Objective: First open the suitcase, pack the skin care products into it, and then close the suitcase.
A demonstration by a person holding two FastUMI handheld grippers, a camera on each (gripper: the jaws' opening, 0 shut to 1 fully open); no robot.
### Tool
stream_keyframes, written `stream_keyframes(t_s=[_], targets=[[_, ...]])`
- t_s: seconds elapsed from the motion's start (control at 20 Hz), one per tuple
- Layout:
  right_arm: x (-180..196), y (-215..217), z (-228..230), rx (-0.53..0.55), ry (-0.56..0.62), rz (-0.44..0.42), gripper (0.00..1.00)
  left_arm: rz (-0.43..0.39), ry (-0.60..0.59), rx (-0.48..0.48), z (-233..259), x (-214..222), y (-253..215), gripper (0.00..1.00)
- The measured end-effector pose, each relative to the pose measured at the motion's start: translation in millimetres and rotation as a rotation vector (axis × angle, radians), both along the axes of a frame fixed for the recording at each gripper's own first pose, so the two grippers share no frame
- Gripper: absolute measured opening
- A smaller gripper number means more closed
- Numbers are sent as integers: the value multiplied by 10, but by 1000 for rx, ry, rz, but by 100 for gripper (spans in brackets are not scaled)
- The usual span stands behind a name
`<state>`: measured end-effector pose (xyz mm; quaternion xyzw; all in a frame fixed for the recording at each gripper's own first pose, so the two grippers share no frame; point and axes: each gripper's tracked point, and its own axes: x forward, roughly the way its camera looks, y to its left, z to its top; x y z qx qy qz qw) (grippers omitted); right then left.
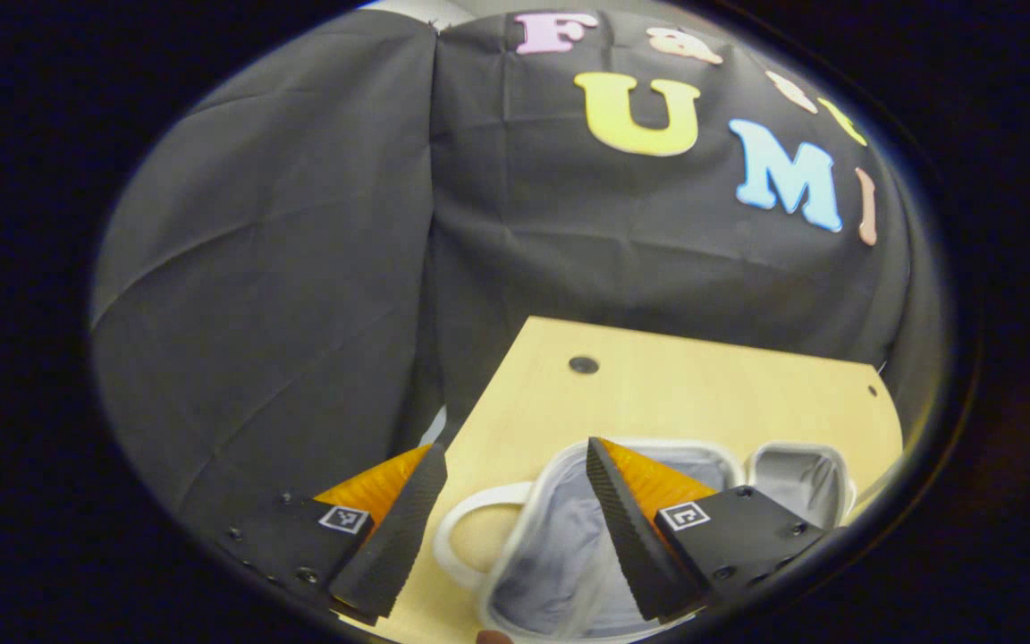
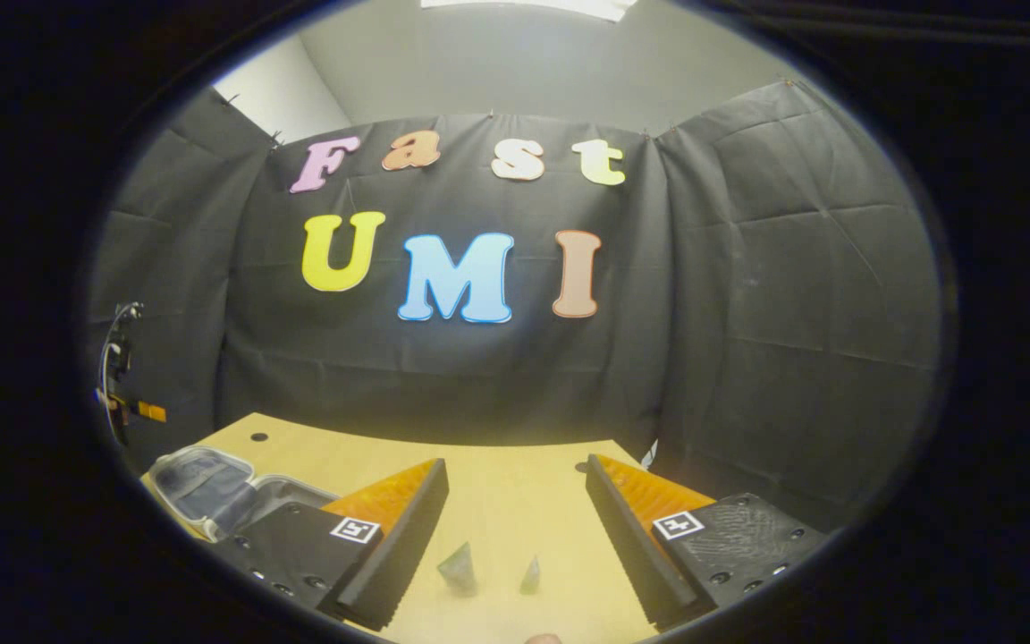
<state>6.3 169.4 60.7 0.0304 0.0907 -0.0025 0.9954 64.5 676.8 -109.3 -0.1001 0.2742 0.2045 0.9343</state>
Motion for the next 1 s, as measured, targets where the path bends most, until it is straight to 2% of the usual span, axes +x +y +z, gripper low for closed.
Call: stream_keyframes(t_s=[0.25,0.4,0.6,0.7,1.0], targets=[[-39,-162,-119,-23,1,49,94,-60,-255,-16,543,326,-1022,100],[-3,-255,-170,-7,-6,65,94,-125,-288,-3,646,322,-1821,98],[47,-370,-226,32,-3,84,95,-282,-343,-25,867,587,-3109,98],[54,-473,-256,37,-6,81,94,-375,-344,-33,815,642,-3754,98],[8,-760,-496,53,41,70,94,-553,-340,-79,568,790,-5311,98]])
